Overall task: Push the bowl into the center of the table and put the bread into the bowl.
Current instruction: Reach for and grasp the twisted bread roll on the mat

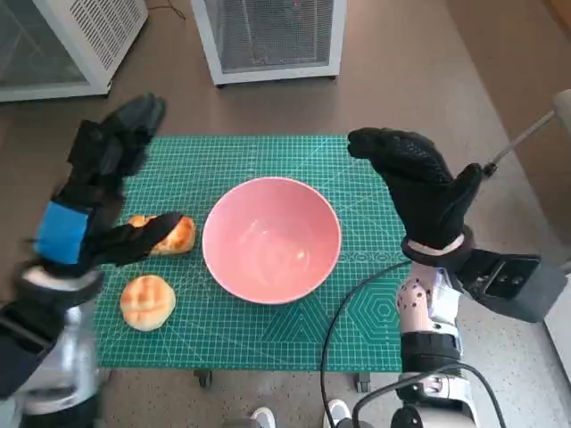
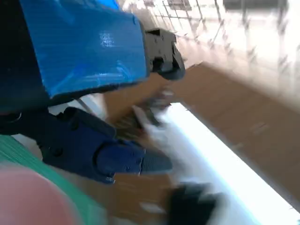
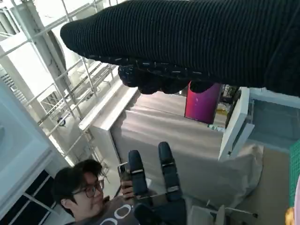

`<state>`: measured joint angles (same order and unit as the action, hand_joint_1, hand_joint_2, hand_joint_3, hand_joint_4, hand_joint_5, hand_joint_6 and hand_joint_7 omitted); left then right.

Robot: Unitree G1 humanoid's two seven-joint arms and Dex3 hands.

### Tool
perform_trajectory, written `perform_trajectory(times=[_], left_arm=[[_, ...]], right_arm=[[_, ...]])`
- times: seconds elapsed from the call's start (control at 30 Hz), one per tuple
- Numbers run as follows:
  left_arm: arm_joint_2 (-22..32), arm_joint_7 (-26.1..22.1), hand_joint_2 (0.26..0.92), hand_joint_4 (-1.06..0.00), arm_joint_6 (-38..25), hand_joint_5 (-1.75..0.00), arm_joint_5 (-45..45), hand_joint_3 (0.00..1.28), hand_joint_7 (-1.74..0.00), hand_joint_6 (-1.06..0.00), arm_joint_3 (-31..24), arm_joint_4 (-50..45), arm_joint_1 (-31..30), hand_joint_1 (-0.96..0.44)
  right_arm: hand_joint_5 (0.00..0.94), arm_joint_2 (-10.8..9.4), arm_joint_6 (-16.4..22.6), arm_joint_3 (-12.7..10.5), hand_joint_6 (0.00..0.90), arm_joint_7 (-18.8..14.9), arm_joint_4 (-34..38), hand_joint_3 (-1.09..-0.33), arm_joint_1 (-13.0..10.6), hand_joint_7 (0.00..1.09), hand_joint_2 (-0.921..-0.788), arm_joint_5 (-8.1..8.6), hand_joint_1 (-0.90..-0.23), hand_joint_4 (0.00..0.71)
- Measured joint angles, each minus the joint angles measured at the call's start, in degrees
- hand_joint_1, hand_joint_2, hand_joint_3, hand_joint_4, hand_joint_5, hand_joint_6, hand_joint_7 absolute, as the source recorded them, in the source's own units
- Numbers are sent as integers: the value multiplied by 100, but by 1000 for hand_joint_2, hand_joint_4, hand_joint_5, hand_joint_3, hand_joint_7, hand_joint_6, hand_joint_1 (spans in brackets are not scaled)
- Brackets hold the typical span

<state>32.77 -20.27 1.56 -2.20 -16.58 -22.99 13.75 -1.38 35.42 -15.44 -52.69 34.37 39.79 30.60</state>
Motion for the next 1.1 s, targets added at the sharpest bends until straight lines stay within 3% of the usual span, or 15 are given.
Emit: perform_trajectory(times=[0.2,0.33,0.6,1.1], left_arm=[[943,-314,748,-5,-1335,1,1015,9,-233,-6,10,-504,-169,-245],[1253,-453,735,-6,-2004,-1,1544,3,-199,-48,223,-555,-174,-175],[1431,-507,744,-33,-2184,-3,2079,4,-98,-144,773,32,-106,-246],[1428,-543,769,-50,-2378,-3,2802,9,-48,-190,1676,1266,389,-320]], right_arm=[[0,30,2,6,417,5,0,-530,-8,0,-921,8,-523,286],[0,26,1,37,417,10,2,-529,-7,0,-921,9,-526,285],[0,22,-5,69,417,8,13,-523,-10,0,-921,60,-533,279],[0,28,-73,73,412,-1,65,-509,-21,0,-921,100,-529,275]])
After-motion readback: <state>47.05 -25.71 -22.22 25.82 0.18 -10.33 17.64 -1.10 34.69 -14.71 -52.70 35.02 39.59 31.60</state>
